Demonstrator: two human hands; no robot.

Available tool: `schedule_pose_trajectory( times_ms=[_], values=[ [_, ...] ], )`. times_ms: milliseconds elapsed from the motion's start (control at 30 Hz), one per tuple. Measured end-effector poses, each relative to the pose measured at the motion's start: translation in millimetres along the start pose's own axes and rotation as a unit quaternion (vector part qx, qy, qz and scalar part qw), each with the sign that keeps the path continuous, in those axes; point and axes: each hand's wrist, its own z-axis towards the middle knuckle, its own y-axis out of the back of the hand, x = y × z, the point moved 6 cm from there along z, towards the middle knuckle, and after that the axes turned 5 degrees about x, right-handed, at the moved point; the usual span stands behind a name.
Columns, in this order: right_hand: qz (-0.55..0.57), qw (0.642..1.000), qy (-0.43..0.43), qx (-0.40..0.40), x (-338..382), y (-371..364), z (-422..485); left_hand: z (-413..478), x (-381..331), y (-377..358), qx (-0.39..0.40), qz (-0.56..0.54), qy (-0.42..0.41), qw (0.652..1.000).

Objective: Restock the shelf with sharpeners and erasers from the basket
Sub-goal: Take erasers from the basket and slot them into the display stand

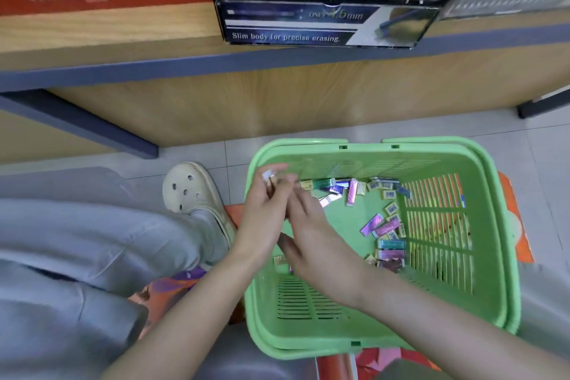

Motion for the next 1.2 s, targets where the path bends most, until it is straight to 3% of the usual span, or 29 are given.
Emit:
schedule_pose_trajectory(
  times_ms=[67, 133, 200, 267, 333, 433, 533, 700, 833, 1100, 1200],
  values=[
    [-0.016, 0.999, 0.033, -0.035, 3, 8, -4, 2, -5, 6, -0.021, 0.008, 0.0, 1.0],
    [0.029, 0.991, 0.05, -0.12, -9, 24, -10, 3, -11, 11, -0.025, -0.001, 0.002, 1.0],
    [0.039, 0.981, 0.015, -0.19, -46, 36, -12, 4, -17, 16, -0.024, 0.011, -0.001, 1.0],
    [0.022, 0.975, -0.104, -0.196, -106, 35, -6, 7, -23, 22, -0.022, 0.041, -0.013, 0.999],
    [0.017, 0.957, -0.248, -0.149, -171, 25, -1, 10, -30, 27, -0.019, 0.07, -0.024, 0.997],
    [0.09, 0.898, -0.416, -0.113, -241, 7, -2, 16, -34, 37, -0.029, 0.098, -0.034, 0.994],
    [0.15, 0.846, -0.5, -0.105, -276, -10, 2, 22, -34, 47, -0.049, 0.097, -0.039, 0.993],
    [0.23, 0.803, -0.506, -0.216, -295, -22, 18, 35, -28, 56, -0.088, 0.123, -0.036, 0.988],
    [0.348, 0.782, -0.468, -0.22, -273, -43, 37, 45, -26, 55, -0.114, 0.165, -0.065, 0.978],
    [0.493, 0.636, -0.508, -0.308, -272, -57, 46, 51, -22, 53, -0.119, 0.19, -0.065, 0.972],
    [0.524, 0.609, -0.502, -0.32, -270, -59, 47, 51, -23, 52, -0.113, 0.193, -0.067, 0.972]
  ],
)
